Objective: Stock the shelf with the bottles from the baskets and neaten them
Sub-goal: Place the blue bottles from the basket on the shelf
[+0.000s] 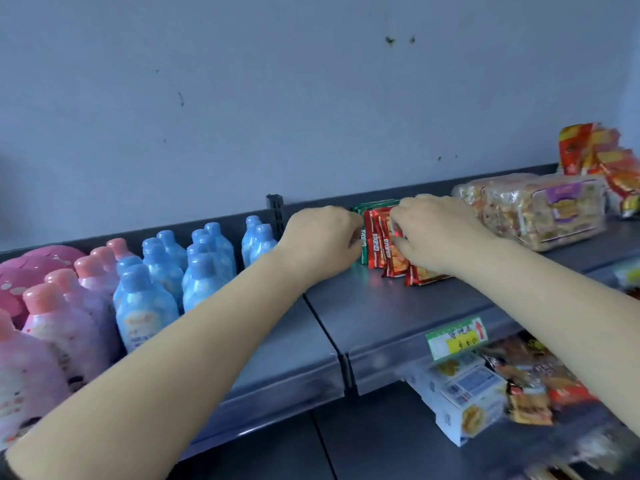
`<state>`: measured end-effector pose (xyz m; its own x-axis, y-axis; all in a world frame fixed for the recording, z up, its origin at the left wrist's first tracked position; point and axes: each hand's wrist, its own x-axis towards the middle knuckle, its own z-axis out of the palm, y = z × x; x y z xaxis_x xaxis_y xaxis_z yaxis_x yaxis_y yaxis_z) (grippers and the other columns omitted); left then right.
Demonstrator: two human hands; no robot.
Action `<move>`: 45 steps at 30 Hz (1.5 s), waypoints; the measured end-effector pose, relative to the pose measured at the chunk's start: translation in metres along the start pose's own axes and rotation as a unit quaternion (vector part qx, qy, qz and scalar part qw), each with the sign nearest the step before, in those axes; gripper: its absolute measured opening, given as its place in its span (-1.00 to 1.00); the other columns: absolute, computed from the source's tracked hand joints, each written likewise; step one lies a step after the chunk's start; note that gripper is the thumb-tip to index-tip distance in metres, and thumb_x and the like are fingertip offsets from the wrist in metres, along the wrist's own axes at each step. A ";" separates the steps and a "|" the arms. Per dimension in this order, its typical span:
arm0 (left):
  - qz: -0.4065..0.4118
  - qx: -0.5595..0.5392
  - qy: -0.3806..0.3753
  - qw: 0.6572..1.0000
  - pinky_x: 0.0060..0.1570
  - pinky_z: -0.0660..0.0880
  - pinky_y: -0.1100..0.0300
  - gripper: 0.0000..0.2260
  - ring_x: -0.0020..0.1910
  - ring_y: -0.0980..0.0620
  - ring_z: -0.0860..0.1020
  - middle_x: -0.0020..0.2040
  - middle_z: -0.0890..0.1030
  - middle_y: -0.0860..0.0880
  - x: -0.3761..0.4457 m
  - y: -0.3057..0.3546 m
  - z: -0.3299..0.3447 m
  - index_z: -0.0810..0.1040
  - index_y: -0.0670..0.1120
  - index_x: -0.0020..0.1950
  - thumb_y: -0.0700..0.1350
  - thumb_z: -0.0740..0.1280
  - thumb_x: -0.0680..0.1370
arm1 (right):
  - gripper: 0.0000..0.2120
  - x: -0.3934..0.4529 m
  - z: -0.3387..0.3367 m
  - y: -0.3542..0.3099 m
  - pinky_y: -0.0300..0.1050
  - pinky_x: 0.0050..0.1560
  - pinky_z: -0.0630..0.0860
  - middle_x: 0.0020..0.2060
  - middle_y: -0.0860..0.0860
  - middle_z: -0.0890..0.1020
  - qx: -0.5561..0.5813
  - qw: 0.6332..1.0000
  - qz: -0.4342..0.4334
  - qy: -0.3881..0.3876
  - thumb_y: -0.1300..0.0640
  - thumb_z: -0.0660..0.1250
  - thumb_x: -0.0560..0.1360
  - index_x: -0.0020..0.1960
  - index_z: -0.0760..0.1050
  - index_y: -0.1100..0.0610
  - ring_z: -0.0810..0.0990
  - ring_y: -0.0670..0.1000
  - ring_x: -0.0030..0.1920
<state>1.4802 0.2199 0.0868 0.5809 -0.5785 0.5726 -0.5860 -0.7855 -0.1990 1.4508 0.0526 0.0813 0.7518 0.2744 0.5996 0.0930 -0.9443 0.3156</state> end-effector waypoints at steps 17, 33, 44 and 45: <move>0.240 -0.076 -0.031 0.967 -0.24 0.39 0.14 -0.79 -0.05 -0.14 0.56 -0.05 0.60 -0.07 0.006 0.217 0.040 0.54 -0.09 0.03 -0.02 0.17 0.57 | -0.79 -0.226 -0.053 0.079 -0.05 -0.05 0.42 0.07 0.04 0.50 -0.094 0.965 0.188 -0.157 0.01 0.15 0.57 0.08 0.40 0.13 0.46 0.09 0.14; 0.425 -0.195 -0.183 0.865 -0.22 0.39 0.13 -0.82 -0.01 -0.14 0.57 -0.02 0.59 -0.08 -0.077 0.402 0.152 0.56 -0.06 0.00 -0.15 0.17 0.55 | -0.81 -0.435 0.003 0.059 -0.07 -0.19 0.35 0.00 0.07 0.54 -0.009 0.845 0.460 -0.273 0.08 0.17 0.53 0.05 0.44 0.17 0.52 0.12 0.05; 0.446 -0.278 -0.420 0.740 0.00 0.51 0.08 -0.85 0.03 -0.07 0.56 0.02 0.60 -0.02 -0.218 0.476 0.266 0.55 -0.01 0.05 -0.11 0.21 0.55 | -0.79 -0.581 0.095 -0.027 -0.01 -0.06 0.49 0.04 0.08 0.50 0.106 0.599 0.724 -0.325 0.12 0.23 0.48 0.08 0.45 0.17 0.54 0.15 0.05; 0.450 -0.277 -0.431 0.732 0.02 0.50 0.07 -0.84 0.04 -0.08 0.55 0.04 0.60 -0.02 -0.231 0.481 0.276 0.54 -0.01 0.07 -0.11 0.21 0.55 | -0.77 -0.594 0.103 -0.036 0.01 -0.03 0.51 0.05 0.10 0.51 0.116 0.572 0.744 -0.325 0.12 0.24 0.47 0.09 0.45 0.17 0.54 0.16 0.06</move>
<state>1.2197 -0.0850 -0.3608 -0.1792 -0.9182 -0.3534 -0.9509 0.0695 0.3015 1.0686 -0.0955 -0.3618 0.1886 -0.9191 -0.3460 -0.9384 -0.0648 -0.3395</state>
